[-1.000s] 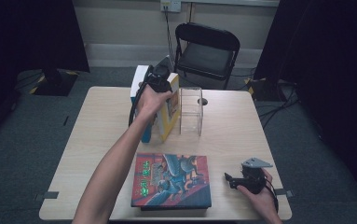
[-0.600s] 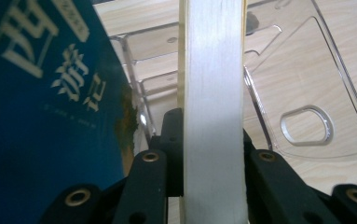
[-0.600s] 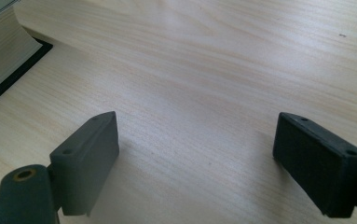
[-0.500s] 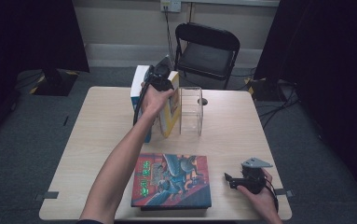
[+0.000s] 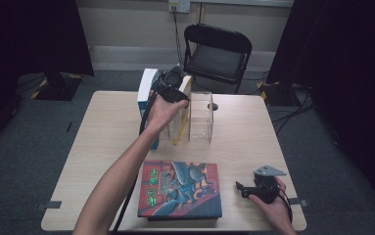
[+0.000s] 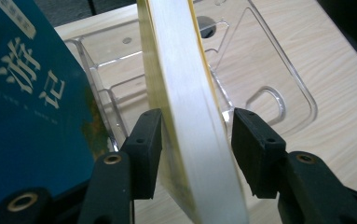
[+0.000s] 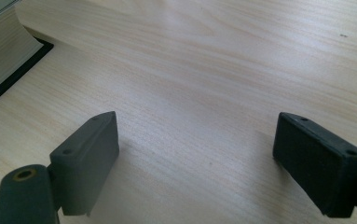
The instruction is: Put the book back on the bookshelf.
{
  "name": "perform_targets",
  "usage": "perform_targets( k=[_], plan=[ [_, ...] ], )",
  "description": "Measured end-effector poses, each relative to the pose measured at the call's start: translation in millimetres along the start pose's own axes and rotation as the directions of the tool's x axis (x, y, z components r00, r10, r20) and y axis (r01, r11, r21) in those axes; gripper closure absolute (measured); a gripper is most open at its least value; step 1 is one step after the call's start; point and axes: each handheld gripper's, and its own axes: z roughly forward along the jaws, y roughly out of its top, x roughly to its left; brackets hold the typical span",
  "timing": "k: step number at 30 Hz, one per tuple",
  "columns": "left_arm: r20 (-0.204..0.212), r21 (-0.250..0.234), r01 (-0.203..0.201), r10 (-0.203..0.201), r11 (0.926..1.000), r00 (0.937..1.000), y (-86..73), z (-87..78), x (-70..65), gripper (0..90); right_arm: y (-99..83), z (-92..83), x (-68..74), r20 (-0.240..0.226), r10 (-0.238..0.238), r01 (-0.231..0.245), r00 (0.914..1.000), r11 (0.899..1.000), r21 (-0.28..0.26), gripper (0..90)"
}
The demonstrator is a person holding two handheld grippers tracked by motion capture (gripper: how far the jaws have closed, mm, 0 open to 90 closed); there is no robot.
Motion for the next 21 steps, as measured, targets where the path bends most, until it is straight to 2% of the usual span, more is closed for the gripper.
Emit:
perform_targets(
  k=[3, 4, 7, 11, 13, 17, 19, 21],
  plan=[
    [0.030, 0.007, -0.010, 0.010, 0.9999, 0.9995, -3.9, -1.9, 2.2, 59.2, 0.0, 0.0, 0.0, 0.000, 0.000, 0.000, 1.0000, 1.000, 0.000, 14.2],
    [0.027, -0.001, -0.015, 0.015, 0.9999, 0.9995, -5.3, -3.5, 1.2, 60.0, 0.0, 0.0, 0.0, 0.000, 0.001, -0.001, 1.0000, 1.000, 0.000, 14.2],
    [0.014, 0.006, -0.037, 0.037, 0.9993, 0.9992, -8.3, -6.4, -1.4, 61.4, 0.0, 0.0, 0.0, -0.001, -0.001, 0.001, 1.0000, 1.000, 0.001, 14.1],
    [-0.023, 0.022, -0.027, 0.028, 0.9994, 0.9994, -7.1, -9.3, -3.3, 67.4, 0.0, 0.0, 0.0, 0.000, 0.000, 0.000, 1.0000, 1.000, 0.001, 14.2],
    [-0.038, 0.023, -0.008, 0.008, 0.9997, 0.9992, -5.0, -9.9, -2.8, 69.9, 0.0, 0.0, 0.0, 0.000, 0.000, 0.000, 1.0000, 1.000, 0.000, 14.2],
    [-0.008, 0.028, 0.017, -0.017, 0.9994, 0.9998, -3.2, -10.3, -0.6, 68.9, 0.2, 0.2, -0.1, -0.001, -0.002, 0.002, 1.0000, 1.000, -0.001, 14.1],
    [-0.001, 0.023, 0.016, -0.016, 0.9996, 0.9999, -3.4, -10.5, -2.2, 67.7, 0.3, 0.4, -0.1, -0.001, -0.002, 0.002, 1.0000, 1.000, 0.000, 14.1],
    [0.024, 0.017, 0.031, -0.032, 0.9994, 0.9992, -3.1, -10.3, -3.0, 66.1, 0.5, 0.6, -0.1, -0.001, -0.003, 0.003, 1.0000, 1.000, -0.001, 14.1]
  ],
)
